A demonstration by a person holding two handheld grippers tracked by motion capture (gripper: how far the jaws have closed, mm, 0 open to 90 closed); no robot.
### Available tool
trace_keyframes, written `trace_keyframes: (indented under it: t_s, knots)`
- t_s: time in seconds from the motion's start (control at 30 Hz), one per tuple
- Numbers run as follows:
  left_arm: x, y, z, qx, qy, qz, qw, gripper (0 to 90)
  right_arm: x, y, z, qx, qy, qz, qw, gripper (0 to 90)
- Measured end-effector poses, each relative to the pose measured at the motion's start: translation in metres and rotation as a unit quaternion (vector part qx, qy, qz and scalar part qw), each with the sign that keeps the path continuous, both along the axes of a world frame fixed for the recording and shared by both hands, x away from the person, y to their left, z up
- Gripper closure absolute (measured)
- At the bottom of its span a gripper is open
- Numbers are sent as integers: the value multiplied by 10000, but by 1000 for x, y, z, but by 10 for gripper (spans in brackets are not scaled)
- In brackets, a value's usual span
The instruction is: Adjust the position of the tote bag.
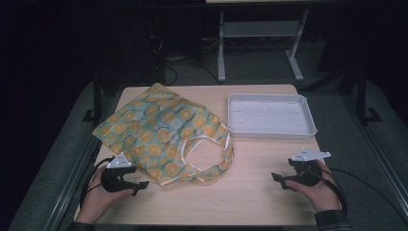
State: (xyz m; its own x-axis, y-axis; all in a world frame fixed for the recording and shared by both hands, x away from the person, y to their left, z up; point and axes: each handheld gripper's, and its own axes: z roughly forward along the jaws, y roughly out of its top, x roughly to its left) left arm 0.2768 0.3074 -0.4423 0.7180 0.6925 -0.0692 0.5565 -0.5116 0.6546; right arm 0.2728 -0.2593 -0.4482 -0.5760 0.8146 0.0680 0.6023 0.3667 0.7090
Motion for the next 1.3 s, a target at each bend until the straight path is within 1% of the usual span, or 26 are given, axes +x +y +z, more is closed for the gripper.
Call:
trace_keyframes:
  t_s: [0.1,0.17,0.2,0.23,0.27,0.3,0.37,0.43,0.5,0.57,0.6,0.63,0.67,0.7,0.77,0.8,0.9,0.93,1.03,1.07,1.1,1.17,1.2,1.23,1.27,1.3]
  knots:
    - [-1,-2,2,-52,21,10,10000,209,0,1,-1,-8,-1,23,10000,137]
    - [-1,-3,5,-72,-10,-33,10000,224,0,1,-1,-7,-1,21,10000,137]
    - [-1,-4,9,-140,-102,-76,9998,229,0,1,-1,-13,-4,26,10000,137]
    - [-1,-4,9,-140,-102,-76,9998,229,0,1,-1,-19,-1,28,10000,137]
    - [-1,-6,14,-143,-122,-142,9997,230,-1,1,-1,-25,3,24,10000,137]
    - [-1,-6,14,-143,-122,-142,9997,231,-1,1,-1,-25,3,24,10000,137]
    - [-2,-10,18,-260,-130,-154,9995,237,-2,2,0,-15,18,9,10000,137]
    - [-2,-15,22,-323,-153,-206,9991,239,-2,2,0,-13,-40,60,10000,137]
    - [-2,-20,26,-337,-203,-281,9988,251,-2,3,0,-38,-26,56,10000,137]
    - [0,-27,31,-443,-216,-333,9982,261,-1,5,0,-49,-43,93,9999,138]
    - [2,-29,32,-390,-238,-416,9981,260,-1,6,0,-45,-44,95,9999,139]
    - [2,-29,32,-390,-238,-416,9981,261,-1,6,0,-45,-44,95,9999,139]
    - [3,-36,33,-445,-218,-435,9978,263,0,6,0,-52,-31,96,9999,139]
    - [3,-36,33,-445,-218,-435,9978,269,0,6,0,-52,-31,96,9999,139]
    - [5,-42,32,-449,-201,-512,9975,277,1,6,-1,-54,-27,95,9999,139]
    - [7,-48,30,-428,-183,-562,9973,280,1,6,-1,-48,-14,86,10000,139]
    - [10,-54,26,-372,-148,-620,9973,289,1,6,-1,-43,-24,74,10000,139]
    - [13,-60,22,-315,-95,-639,9974,289,1,7,-1,-35,-27,91,9999,139]
    - [16,-65,18,-251,-68,-641,9976,289,3,8,-1,-39,-24,100,9999,138]
    - [17,-70,13,-213,-4,-589,9980,290,3,8,-1,-49,-25,114,9999,139]
    - [17,-70,13,-213,-4,-589,9980,290,3,9,-1,-40,-22,119,9999,138]
    - [19,-71,5,23,14,-666,9978,298,4,10,-1,-35,-28,139,9999,138]
    - [18,-72,2,25,29,-617,9981,300,4,10,-1,-37,-23,148,9999,139]
    - [18,-72,2,25,29,-617,9981,308,4,10,-1,-37,-23,148,9999,139]
    - [18,-72,-3,99,97,-639,9979,318,5,11,-1,-48,-12,169,9998,139]
    - [18,-72,-3,99,97,-639,9979,318,5,11,-1,-48,-12,169,9998,139]
